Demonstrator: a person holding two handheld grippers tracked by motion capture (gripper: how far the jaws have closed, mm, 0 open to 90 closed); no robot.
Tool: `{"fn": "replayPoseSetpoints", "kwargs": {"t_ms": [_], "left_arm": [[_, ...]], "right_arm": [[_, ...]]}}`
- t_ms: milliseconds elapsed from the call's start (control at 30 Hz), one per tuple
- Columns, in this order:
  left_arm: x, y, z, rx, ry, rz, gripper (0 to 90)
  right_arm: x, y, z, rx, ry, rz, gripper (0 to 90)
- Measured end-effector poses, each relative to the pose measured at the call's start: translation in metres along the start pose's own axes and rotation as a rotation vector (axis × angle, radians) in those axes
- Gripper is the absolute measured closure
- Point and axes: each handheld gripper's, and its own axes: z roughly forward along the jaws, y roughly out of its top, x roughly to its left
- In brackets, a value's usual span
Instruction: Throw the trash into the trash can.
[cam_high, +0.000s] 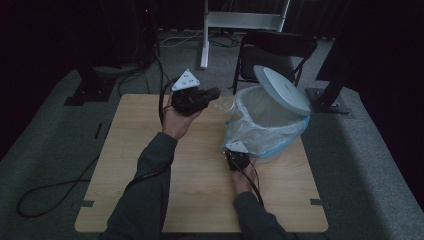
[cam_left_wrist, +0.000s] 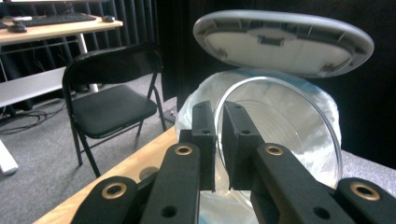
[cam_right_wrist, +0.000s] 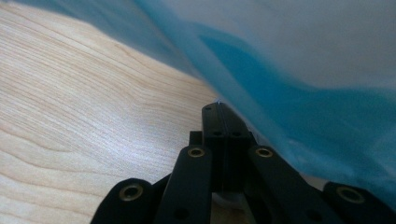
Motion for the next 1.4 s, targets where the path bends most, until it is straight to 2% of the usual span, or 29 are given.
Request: {"fn": "replayPoseSetpoints", "kwargs": {"t_ms": [267, 367, 633, 900, 1033, 1400], "left_arm": [[-0.006, 0.009, 0.004, -0.029, -0.012, -0.004, 84.4], [-0.009, 0.013, 0.008, -0.051, -0.027, -0.02, 84.4], [-0.016, 0.019, 0.022, -0.058, -0.041, -0.027, 84.4], [-0.024, 0.013, 0.038, -0.061, -0.058, -0.03, 84.3], [-0.024, 0.009, 0.044, -0.057, -0.063, -0.053, 84.3], [-0.024, 0.002, 0.057, -0.031, -0.062, -0.067, 84.2]], "right_arm": [[0.0, 0.0, 0.0, -0.001, 0.001, -0.001, 90.0], [0.0, 0.0, 0.0, 0.0, 0.0, -0.001, 90.0], [0.0, 0.0, 0.0, -0.004, 0.005, 0.006, 90.0], [-0.001, 0.0, 0.0, -0.002, 0.005, 0.005, 90.0], [-0.001, 0.0, 0.0, -0.001, 0.005, 0.001, 90.0], [-0.001, 0.0, 0.0, -0.001, 0.005, 0.002, 90.0]]}}
